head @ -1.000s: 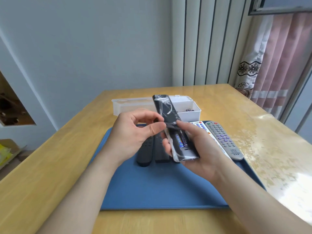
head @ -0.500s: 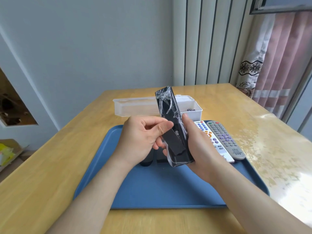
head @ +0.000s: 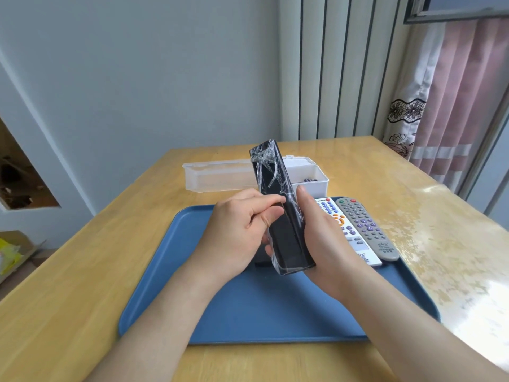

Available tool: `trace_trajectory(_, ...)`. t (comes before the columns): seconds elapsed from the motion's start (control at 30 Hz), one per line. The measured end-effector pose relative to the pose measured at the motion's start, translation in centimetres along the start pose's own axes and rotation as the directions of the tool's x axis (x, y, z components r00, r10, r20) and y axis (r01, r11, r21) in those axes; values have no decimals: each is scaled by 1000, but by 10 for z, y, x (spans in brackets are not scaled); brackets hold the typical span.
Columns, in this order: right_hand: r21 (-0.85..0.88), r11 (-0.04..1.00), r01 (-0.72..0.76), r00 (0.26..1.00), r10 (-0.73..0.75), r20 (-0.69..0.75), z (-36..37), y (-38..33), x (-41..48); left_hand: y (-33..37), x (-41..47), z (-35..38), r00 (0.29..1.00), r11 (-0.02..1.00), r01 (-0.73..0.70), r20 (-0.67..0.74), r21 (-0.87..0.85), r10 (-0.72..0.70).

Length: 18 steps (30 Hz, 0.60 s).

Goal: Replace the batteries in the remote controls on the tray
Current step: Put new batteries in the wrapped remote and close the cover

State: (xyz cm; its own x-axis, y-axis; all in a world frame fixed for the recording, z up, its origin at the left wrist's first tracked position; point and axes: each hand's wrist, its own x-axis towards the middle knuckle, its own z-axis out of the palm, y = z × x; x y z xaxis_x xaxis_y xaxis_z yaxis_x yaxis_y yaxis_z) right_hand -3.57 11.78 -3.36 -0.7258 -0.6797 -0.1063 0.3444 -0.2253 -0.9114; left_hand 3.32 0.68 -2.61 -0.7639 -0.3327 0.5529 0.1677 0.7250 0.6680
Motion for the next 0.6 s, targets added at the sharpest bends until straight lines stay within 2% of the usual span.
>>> trace_trajectory(0.07, -11, 1000, 1, 1000, -1, -10, 1, 0, 0, 0, 0, 1, 1000, 1000, -3, -15, 9, 4)
trace_trajectory(0.2, -45, 998, 43, 999, -44, -17, 0, 1, 0, 2, 0, 1, 995, 990, 61, -68, -127, -70)
trace_trajectory(0.47, -69, 991, 116, 993, -116, 5, 0, 2, -1, 6, 0, 3, 993, 993, 19, -116, -118, -33)
trace_trajectory(0.53, -73, 988, 133, 991, -132, 18, 1, 2, -1, 3, 1, 5, 988, 986, 50, -133, -161, -72)
trace_trajectory(0.6, -94, 984, 149, 989, -146, 33, 3, 1, -3, 0, 4, 3, 975, 964, 140, -137, -225, -174)
